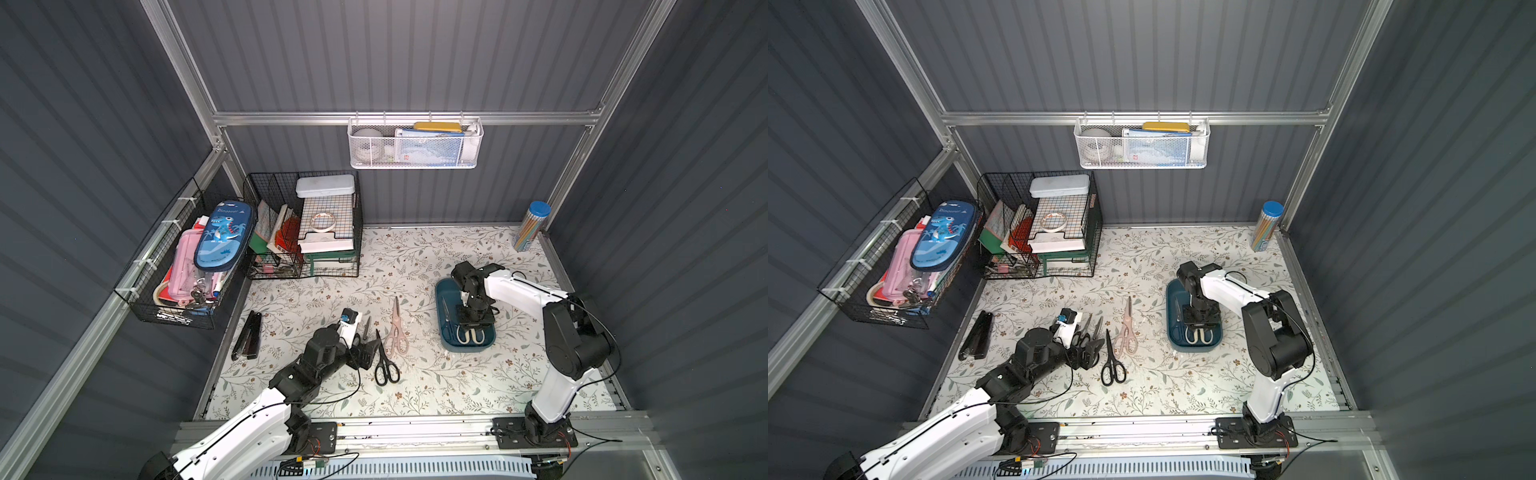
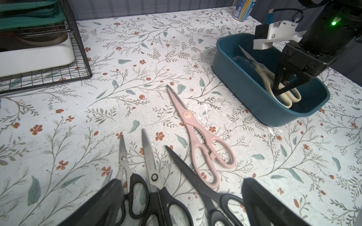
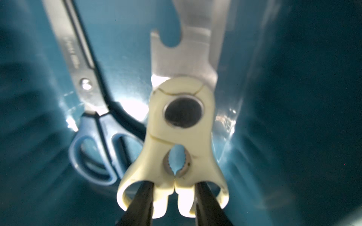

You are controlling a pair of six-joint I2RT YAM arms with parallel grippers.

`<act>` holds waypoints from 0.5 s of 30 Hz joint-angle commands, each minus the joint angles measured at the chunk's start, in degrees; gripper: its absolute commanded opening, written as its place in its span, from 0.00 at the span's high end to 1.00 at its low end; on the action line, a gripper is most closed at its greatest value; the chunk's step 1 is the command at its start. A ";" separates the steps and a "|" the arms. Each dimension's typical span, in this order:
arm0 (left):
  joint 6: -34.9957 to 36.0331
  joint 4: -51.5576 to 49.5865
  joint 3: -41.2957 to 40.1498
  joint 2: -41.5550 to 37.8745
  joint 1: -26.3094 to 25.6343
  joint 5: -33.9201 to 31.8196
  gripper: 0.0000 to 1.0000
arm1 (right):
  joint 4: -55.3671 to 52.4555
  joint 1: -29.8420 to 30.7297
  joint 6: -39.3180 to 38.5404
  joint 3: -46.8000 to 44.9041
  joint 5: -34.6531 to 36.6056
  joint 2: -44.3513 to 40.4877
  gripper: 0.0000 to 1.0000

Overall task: Put the scissors into the storage box
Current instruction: Place the scissors in the storage box.

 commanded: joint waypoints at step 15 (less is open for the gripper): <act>-4.65 -2.93 -0.45 -5.09 -0.28 -8.95 0.00 | -4.13 0.30 -0.16 6.45 4.39 -3.26 0.52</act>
